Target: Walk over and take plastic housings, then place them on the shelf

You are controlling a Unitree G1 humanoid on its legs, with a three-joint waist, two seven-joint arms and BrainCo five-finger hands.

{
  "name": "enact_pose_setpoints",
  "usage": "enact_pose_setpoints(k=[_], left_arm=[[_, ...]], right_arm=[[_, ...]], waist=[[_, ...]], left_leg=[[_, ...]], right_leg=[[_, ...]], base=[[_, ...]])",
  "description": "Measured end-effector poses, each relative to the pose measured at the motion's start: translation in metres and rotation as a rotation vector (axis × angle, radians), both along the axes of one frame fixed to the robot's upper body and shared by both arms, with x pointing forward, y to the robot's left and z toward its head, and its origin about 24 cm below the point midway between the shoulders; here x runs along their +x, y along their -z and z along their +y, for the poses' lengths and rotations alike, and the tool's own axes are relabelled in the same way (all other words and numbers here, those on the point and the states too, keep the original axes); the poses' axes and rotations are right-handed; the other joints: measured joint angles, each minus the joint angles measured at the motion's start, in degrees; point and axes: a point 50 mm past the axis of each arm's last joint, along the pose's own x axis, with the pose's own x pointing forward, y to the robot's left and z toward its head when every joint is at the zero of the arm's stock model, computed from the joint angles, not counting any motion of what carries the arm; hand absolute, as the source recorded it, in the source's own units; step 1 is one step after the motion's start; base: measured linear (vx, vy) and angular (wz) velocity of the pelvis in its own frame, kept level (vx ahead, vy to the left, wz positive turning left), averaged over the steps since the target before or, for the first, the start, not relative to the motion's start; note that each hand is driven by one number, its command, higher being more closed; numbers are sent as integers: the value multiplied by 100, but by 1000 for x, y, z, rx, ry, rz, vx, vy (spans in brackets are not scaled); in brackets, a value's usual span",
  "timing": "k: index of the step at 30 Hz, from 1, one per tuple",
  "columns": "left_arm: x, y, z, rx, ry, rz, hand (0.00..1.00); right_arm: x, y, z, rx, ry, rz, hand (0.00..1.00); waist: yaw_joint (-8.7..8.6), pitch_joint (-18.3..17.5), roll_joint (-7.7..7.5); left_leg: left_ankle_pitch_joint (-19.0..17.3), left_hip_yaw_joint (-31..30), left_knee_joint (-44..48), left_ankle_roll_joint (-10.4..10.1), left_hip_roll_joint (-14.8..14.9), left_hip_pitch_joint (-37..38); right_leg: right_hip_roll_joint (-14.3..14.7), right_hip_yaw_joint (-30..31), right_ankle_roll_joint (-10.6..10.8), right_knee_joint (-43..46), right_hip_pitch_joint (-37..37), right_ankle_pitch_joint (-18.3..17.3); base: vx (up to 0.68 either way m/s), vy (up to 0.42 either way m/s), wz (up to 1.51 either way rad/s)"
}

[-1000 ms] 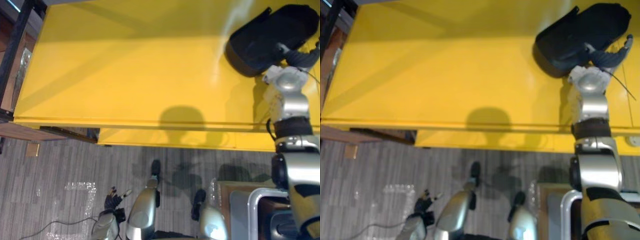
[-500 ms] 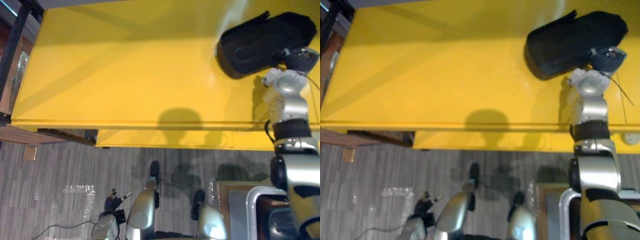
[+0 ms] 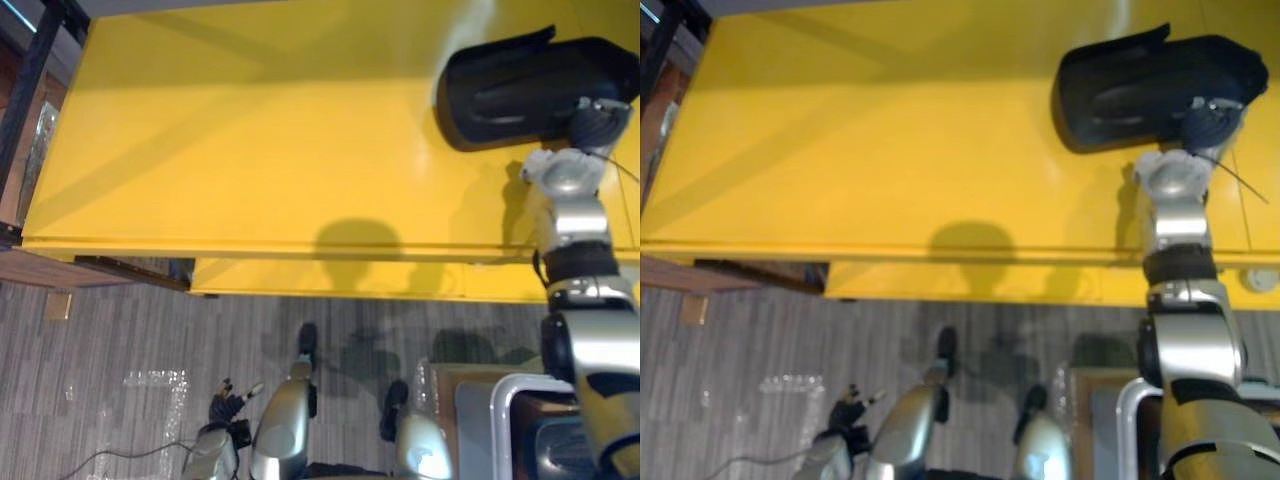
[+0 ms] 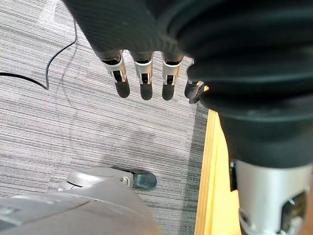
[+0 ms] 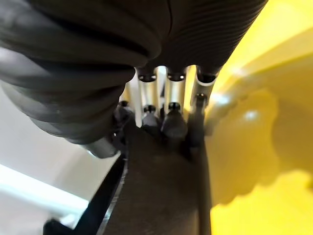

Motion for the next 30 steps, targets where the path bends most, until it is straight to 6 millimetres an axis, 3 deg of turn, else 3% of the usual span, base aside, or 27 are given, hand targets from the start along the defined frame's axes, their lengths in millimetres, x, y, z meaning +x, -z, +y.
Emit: enact_pose_setpoints(k=[3, 6, 8, 12, 16, 21, 22, 30], left_arm=[[0, 0, 1, 2, -1, -1, 0], [1, -1, 2, 4, -1, -4, 0], [2, -2, 4, 10, 0, -10, 0], [4, -6, 14, 31, -2, -12, 0], [9, -12, 26, 64, -5, -38, 0], [12, -19, 36, 78, -28, -67, 0], [12, -19, 37, 79, -28, -69, 0], [6, -20, 51, 111, -29, -56, 0]], right_arm=[[0, -7, -2, -125, -15, 39, 100], [-1, -27, -5, -273, -24, 36, 100], [-5, -49, -5, -426, -24, 13, 100], [-7, -88, 16, -755, -83, -23, 100], [-10, -99, 27, -1066, -104, 46, 100], [-15, -103, 27, -1314, -133, 160, 100], [-16, -104, 27, -1326, -140, 164, 0], [-20, -104, 36, -1403, -245, 155, 0]], waist=[[1, 0, -14], [-7, 6, -24], [-2, 22, -51], [55, 22, -154], [130, 22, -305], [216, 37, -477], [235, 43, -489], [284, 89, -610]], left_leg=[[1, -5, 0, 1, 0, -10], [6, -48, 0, -1, -5, -67], [29, -139, 0, 3, -6, -129], [29, -141, 1, 2, -1, -129], [28, -175, 0, 1, 1, -126], [23, -204, -1, 4, 9, -130], [22, -199, -1, 4, 13, -130], [-15, -152, -2, 16, 51, -142]], right_leg=[[9, -10, 3, -11, 0, 2], [19, -68, 14, -43, -6, 10], [21, -151, 16, -48, -4, 22], [39, -164, 14, -110, 38, 30], [60, -217, 13, -208, 112, 52], [99, -266, 1, -354, 194, 123], [109, -266, -1, -366, 195, 130], [138, -241, -5, -452, 194, 199]], base=[[0, 0, 0], [4, -2, 9], [30, -16, 16], [38, -33, 3], [33, -30, 5], [7, -10, 2], [0, 0, 0], [-3, -12, -2]])
